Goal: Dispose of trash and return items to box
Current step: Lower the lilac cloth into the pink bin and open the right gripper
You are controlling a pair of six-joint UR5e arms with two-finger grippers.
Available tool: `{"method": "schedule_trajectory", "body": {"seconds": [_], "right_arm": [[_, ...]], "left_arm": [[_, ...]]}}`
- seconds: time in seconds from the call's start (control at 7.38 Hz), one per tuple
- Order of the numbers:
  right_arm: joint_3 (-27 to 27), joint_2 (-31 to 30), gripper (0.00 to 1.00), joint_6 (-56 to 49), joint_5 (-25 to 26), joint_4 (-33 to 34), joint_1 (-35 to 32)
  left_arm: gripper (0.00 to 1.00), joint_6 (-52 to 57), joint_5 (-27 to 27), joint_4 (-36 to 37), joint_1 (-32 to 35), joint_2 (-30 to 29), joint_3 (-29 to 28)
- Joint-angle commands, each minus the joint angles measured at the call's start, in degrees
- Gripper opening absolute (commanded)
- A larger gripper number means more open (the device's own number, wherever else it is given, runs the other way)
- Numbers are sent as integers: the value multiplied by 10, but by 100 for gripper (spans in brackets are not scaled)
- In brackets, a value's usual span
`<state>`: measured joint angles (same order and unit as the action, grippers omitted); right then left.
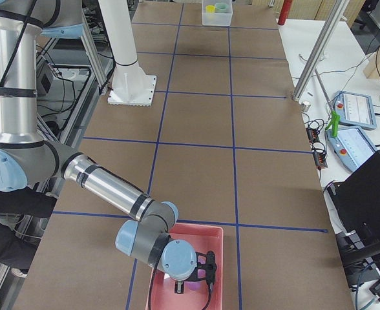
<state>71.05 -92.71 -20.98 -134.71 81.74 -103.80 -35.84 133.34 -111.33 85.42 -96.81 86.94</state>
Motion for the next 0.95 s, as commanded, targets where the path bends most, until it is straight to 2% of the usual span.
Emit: {"method": "schedule_trajectory", "body": {"seconds": [0.0,0.27,0.41,0.54,0.68,0.81], "right_arm": [[0,46,100,3,-2,7,0],[10,94,100,65,-10,7,2],[41,107,100,125,-41,7,13],[102,97,100,196,-44,7,40],[144,72,100,250,-43,4,74],[179,57,100,278,-47,5,90]], "left_arm": [[99,7,0,1,0,-6,3],[99,9,3,0,0,2,19],[99,9,6,0,0,12,34],[99,15,3,-21,0,43,57],[99,59,0,-98,0,94,47],[99,79,-2,-127,0,108,36]]}}
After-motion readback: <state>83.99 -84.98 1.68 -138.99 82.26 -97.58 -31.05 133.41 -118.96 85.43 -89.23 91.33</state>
